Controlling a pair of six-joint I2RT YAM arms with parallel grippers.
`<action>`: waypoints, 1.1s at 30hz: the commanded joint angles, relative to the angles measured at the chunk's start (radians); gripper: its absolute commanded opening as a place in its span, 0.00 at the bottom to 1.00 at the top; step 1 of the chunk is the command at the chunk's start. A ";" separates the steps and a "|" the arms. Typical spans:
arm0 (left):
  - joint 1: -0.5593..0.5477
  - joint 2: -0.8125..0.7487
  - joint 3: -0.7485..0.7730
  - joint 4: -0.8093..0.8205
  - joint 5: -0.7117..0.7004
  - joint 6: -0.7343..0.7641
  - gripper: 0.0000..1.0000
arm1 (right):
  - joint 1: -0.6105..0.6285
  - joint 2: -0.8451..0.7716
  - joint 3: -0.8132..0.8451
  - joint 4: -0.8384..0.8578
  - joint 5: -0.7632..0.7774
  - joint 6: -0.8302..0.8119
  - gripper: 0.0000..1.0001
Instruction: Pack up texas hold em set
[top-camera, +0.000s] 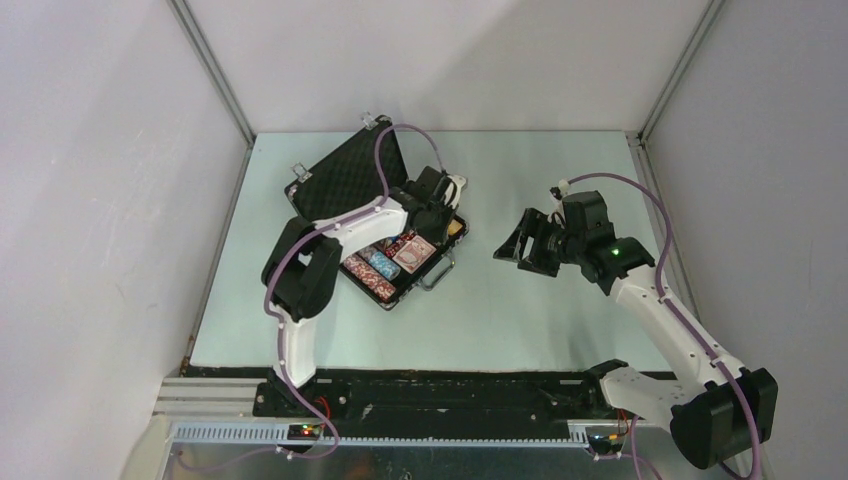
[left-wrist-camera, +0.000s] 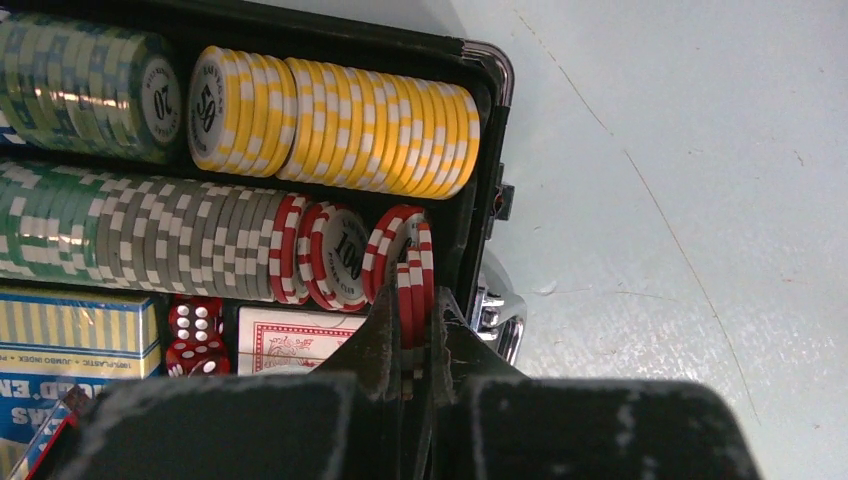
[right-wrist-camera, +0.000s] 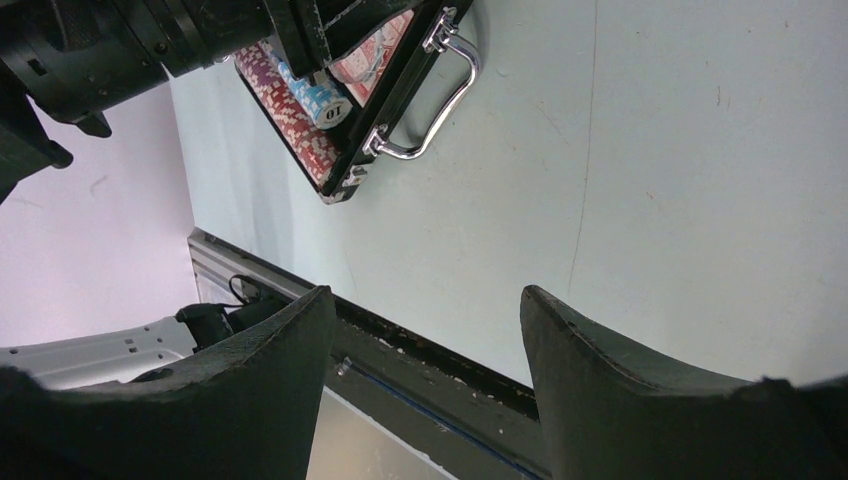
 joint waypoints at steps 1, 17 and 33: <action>-0.004 0.028 0.061 -0.065 -0.010 0.046 0.01 | -0.003 0.002 -0.004 0.037 -0.012 -0.017 0.70; -0.009 0.093 0.161 -0.171 -0.017 0.070 0.05 | -0.004 0.007 -0.018 0.058 -0.032 0.000 0.70; -0.022 0.218 0.335 -0.374 -0.154 0.068 0.00 | -0.004 -0.004 -0.033 0.060 -0.039 0.008 0.70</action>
